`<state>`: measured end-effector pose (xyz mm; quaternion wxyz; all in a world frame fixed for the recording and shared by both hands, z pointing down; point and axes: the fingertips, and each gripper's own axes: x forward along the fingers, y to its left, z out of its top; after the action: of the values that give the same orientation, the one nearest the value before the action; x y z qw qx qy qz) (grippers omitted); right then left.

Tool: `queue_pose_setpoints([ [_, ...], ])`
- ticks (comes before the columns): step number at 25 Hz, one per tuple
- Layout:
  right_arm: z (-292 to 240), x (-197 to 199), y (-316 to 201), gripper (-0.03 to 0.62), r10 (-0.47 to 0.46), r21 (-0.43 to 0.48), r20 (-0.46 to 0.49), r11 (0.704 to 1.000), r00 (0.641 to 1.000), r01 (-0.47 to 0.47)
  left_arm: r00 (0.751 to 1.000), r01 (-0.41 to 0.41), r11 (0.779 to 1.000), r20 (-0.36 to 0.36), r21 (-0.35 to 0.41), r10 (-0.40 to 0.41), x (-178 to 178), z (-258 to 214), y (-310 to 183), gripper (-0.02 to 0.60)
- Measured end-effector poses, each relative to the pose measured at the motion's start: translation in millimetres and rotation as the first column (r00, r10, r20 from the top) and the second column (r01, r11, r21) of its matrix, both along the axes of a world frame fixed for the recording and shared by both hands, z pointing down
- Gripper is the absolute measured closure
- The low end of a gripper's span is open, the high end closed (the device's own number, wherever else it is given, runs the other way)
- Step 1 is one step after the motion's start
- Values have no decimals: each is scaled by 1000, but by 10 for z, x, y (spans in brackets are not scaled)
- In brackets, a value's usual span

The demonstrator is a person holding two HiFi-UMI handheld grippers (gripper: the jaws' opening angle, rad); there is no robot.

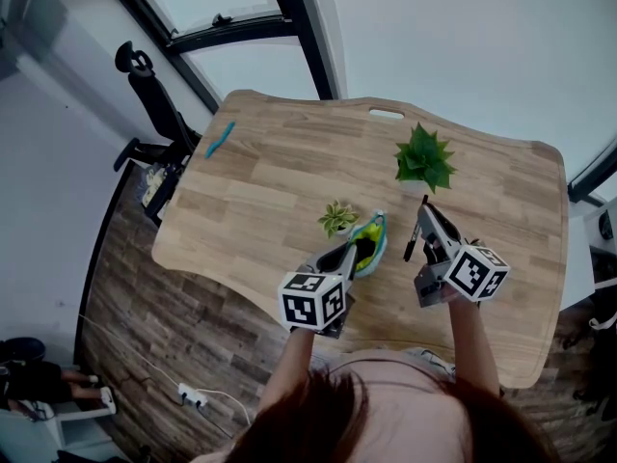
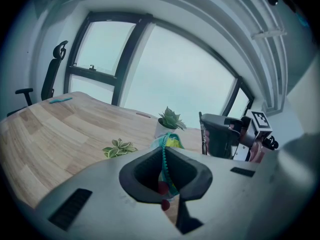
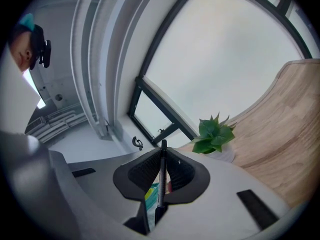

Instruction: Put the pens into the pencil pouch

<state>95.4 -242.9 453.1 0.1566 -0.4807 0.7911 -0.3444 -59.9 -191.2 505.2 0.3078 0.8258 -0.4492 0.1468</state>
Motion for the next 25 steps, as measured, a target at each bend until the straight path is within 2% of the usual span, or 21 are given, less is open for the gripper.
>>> queue_pose_setpoints([
  [6, -102, -74, -15, 563, -12, 34, 56, 999, 998, 10, 1000, -12, 1000, 0, 2, 12, 41, -3, 11, 571],
  [10, -170, -93, -21, 563, -13, 41, 126, 999, 992, 8, 1000, -16, 1000, -3, -1, 16, 56, 6, 32, 571],
  [15, -353, -138, -77, 563, -27, 103, 190, 995, 981, 7, 1000, -12, 1000, -4, 0, 12, 56, 13, 38, 571],
  [18, -406, -176, -119, 563, -33, 120, 212, 993, 977, 8, 1000, -10, 1000, -6, 0, 10, 54, 15, 42, 571],
  [22, -333, -228, -131, 563, -20, 96, 233, 995, 972, -3, 1000, -11, 1000, -10, -2, 11, 66, 12, 46, 571],
  [25, -417, -315, -159, 563, -43, 140, 228, 990, 973, 10, 1000, -15, 1000, -11, -3, 15, 80, 16, 45, 569],
])
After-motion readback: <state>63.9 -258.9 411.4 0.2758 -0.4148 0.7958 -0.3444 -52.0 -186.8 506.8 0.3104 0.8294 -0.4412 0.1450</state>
